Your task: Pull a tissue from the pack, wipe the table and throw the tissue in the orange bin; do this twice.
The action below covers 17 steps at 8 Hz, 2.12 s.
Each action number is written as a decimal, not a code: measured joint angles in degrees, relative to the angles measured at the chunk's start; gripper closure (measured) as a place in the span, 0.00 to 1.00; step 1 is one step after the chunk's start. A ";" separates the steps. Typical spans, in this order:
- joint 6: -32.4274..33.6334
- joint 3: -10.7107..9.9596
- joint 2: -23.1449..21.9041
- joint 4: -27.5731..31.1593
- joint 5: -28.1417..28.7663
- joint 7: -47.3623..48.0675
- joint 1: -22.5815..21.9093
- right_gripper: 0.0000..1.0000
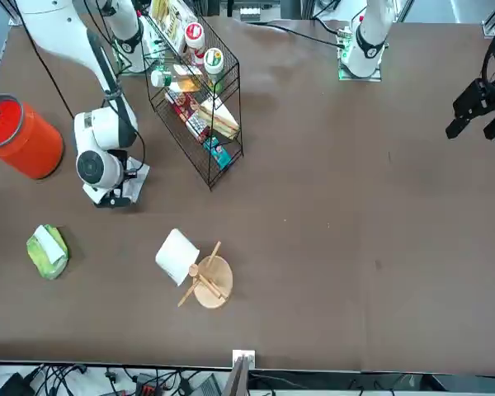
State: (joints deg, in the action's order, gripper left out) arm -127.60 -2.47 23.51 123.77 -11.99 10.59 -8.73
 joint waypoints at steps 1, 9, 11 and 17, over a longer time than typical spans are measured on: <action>-0.09 0.17 0.00 -0.05 0.02 0.05 -0.09 0.98; -1.42 0.86 0.59 -3.20 2.19 7.01 -4.26 0.98; 9.58 0.72 -0.42 -9.25 2.19 6.94 -4.17 0.98; 32.20 -0.34 -6.08 -22.75 2.21 -2.94 -0.10 0.98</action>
State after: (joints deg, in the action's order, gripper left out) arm -95.40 -2.81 17.43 101.02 -9.78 7.66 -8.82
